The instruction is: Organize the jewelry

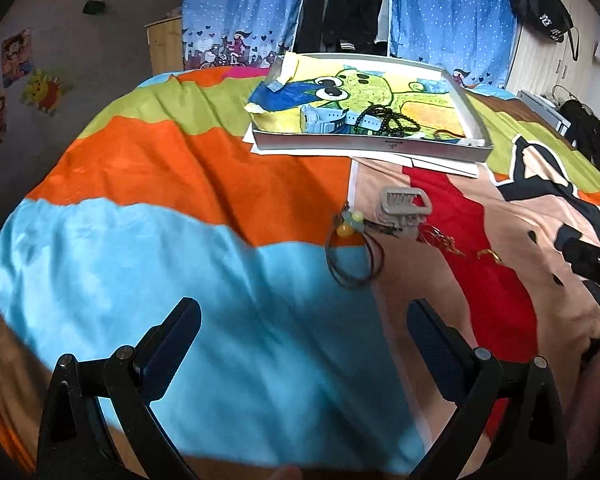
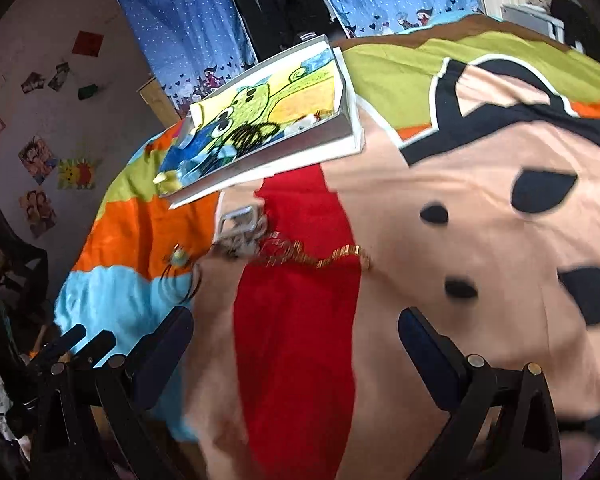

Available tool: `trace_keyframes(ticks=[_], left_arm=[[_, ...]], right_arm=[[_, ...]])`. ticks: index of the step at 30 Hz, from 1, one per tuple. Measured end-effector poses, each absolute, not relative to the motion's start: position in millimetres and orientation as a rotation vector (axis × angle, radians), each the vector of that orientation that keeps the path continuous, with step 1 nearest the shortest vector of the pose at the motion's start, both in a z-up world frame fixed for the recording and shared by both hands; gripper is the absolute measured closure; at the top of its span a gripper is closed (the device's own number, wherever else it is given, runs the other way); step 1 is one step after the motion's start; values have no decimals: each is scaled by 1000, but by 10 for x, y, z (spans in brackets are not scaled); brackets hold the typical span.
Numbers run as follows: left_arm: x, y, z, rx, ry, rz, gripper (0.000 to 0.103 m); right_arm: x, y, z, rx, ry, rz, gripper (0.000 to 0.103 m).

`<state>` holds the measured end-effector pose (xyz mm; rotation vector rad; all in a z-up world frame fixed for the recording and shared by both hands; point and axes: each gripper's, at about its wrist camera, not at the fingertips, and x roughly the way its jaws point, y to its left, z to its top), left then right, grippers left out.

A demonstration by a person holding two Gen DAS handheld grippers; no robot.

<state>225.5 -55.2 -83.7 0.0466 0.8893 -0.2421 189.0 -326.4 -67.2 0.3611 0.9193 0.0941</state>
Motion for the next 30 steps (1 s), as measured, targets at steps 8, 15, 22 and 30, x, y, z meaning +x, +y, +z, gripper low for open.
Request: trace_keyframes(ticks=[8,15,22,30], left_arm=[[2680,-726,-1031,78,879,-252,4],[2972,-690,-1272,24,951,-246,32],[3074,-683,-1363,8,973,-258,51],[3057,-654,-1328,-10,950,-247,72]], right_arm=[[2512,-3367,-1069,270,1010,63,23],[2800,-3325,-1440,212,1090,47,30],[2886,-3228,-1624,153,1125,57,35],[2832,-3206,-1655,159,1133,108,59]])
